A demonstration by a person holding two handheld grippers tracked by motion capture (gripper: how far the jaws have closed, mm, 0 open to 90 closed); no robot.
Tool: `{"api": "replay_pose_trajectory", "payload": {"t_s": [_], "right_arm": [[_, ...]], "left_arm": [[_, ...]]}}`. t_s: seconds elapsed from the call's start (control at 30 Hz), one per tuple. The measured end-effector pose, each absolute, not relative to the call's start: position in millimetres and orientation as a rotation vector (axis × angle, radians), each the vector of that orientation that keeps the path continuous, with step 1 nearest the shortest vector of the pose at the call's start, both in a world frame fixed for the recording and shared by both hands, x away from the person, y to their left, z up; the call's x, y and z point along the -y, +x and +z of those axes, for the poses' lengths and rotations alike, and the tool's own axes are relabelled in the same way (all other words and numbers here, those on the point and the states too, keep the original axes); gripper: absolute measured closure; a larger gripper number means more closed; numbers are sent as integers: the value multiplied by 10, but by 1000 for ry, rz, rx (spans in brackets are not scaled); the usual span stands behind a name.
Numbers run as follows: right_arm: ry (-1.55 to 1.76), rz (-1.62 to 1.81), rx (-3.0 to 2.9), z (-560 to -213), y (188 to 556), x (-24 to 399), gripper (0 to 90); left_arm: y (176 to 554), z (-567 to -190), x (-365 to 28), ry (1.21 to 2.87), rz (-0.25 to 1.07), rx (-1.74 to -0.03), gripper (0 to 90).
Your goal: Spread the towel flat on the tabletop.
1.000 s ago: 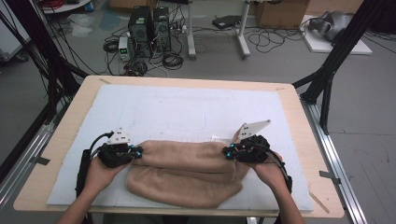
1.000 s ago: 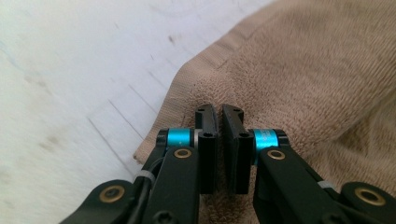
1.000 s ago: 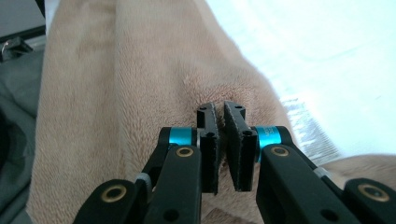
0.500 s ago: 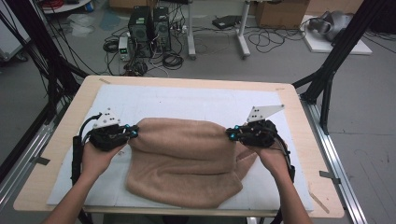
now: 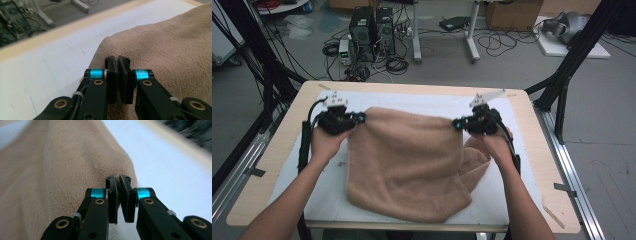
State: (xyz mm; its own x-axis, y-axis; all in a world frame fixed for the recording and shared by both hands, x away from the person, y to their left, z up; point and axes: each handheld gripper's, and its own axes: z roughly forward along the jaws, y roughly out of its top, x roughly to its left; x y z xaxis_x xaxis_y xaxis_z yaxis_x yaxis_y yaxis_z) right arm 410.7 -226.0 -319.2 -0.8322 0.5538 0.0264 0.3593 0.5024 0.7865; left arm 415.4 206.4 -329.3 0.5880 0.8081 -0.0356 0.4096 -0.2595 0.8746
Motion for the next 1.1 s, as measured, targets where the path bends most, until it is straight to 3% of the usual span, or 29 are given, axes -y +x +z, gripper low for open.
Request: {"api": "replay_pose_trajectory", "payload": {"t_s": [0.07, 0.1, 0.13, 0.17, 0.2, 0.53, 0.9, 1.1], "right_arm": [[837, 1221, -2402, -2989, 4377, 2264, 829], [880, 1193, -2333, -2907, 4498, 2272, 739], [954, 1163, -2286, -2865, 4607, 2290, 623], [1025, 1186, -2289, -2867, 4701, 2322, 591], [1060, 1214, -2318, -2895, 4749, 2337, 574], [910, 1154, -2525, -3481, 4286, 2244, 530], [760, 1245, -2562, -3645, 3566, 2264, 483], [664, 1244, -2596, -3792, 3208, 2273, 477]], "left_arm": [[4451, -3115, -1989, 1808, 608, -1007, 842], [4560, -3059, -1951, 1807, 686, -1038, 791], [4652, -3038, -1940, 1804, 680, -1091, 684], [4711, -3050, -1955, 1791, 612, -1119, 624], [4731, -3086, -1967, 1780, 573, -1125, 621], [4256, -3708, -1998, 1936, 449, -1029, 540], [3433, -4014, -1973, 2020, 413, -902, 449], [3104, -4109, -1986, 1980, 274, -884, 393]]}}
